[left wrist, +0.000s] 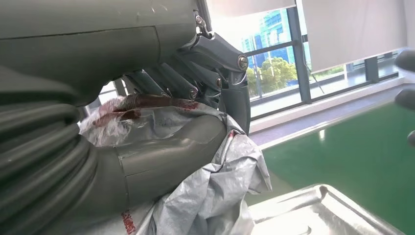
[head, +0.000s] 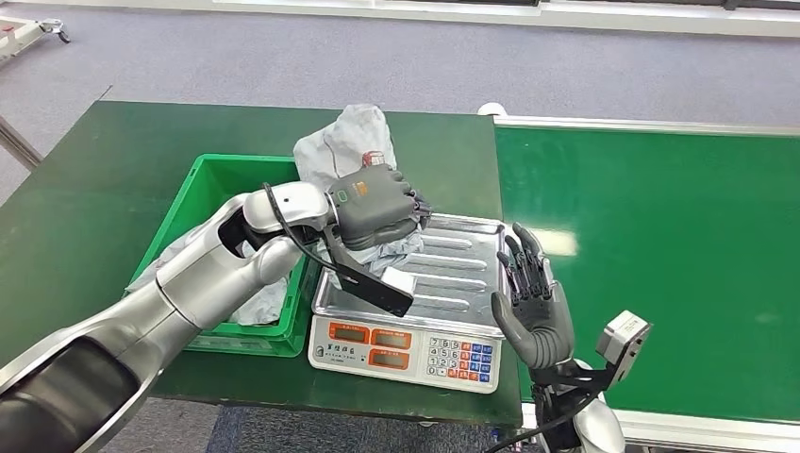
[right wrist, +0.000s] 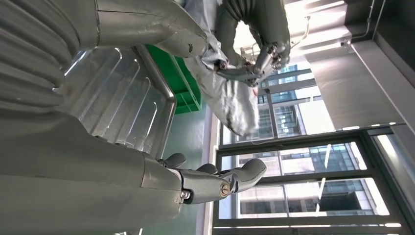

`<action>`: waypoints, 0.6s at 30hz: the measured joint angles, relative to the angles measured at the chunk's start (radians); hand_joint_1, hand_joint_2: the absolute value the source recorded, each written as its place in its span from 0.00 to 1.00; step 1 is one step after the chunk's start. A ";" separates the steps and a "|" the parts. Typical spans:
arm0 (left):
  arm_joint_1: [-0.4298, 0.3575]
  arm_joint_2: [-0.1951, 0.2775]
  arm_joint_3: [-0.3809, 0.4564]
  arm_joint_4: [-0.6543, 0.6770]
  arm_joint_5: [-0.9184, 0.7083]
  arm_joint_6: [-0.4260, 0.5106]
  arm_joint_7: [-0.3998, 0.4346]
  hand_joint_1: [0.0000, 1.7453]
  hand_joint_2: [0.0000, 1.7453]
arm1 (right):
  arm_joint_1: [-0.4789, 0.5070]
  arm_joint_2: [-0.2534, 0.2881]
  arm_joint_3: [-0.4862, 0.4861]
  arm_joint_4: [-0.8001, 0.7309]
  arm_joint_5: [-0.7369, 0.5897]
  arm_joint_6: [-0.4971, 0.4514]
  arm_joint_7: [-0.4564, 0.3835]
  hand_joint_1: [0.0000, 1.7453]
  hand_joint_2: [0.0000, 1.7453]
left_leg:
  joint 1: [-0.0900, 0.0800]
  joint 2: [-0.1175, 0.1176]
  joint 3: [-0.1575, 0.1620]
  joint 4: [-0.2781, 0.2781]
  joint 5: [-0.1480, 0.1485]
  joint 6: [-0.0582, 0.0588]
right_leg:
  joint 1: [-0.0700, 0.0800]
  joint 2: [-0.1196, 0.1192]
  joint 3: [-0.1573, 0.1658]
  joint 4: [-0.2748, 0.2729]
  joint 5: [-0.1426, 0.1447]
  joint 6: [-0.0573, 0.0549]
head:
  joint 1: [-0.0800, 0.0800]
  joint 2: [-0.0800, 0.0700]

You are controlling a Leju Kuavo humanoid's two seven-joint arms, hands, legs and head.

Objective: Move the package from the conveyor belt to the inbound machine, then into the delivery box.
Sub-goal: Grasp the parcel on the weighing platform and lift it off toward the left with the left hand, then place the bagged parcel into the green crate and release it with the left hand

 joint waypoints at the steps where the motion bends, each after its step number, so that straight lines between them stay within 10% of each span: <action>1: 0.005 0.006 0.000 -0.009 -0.001 0.000 0.000 1.00 1.00 | 0.001 0.000 -0.001 -0.001 0.000 0.000 0.000 0.00 1.00 | 0.000 0.000 0.000 0.000 0.000 0.000 | 0.000 0.000 0.000 0.000 0.000 0.000 | 0.000 0.000; 11: 0.059 0.062 0.026 -0.032 -0.120 0.053 0.086 1.00 1.00 | 0.012 0.000 -0.008 -0.001 0.005 0.002 0.004 0.00 1.00 | 0.000 0.001 0.000 0.000 0.000 0.000 | 0.000 0.001 0.000 0.000 0.000 0.000 | 0.000 0.000; 18: 0.248 0.249 0.179 0.093 -0.270 0.194 0.161 1.00 1.00 | 0.081 0.006 -0.032 -0.033 0.035 -0.006 -0.019 0.00 1.00 | 0.001 0.014 0.007 -0.005 -0.004 -0.006 | 0.000 0.013 -0.001 0.001 -0.002 -0.006 | 0.000 0.000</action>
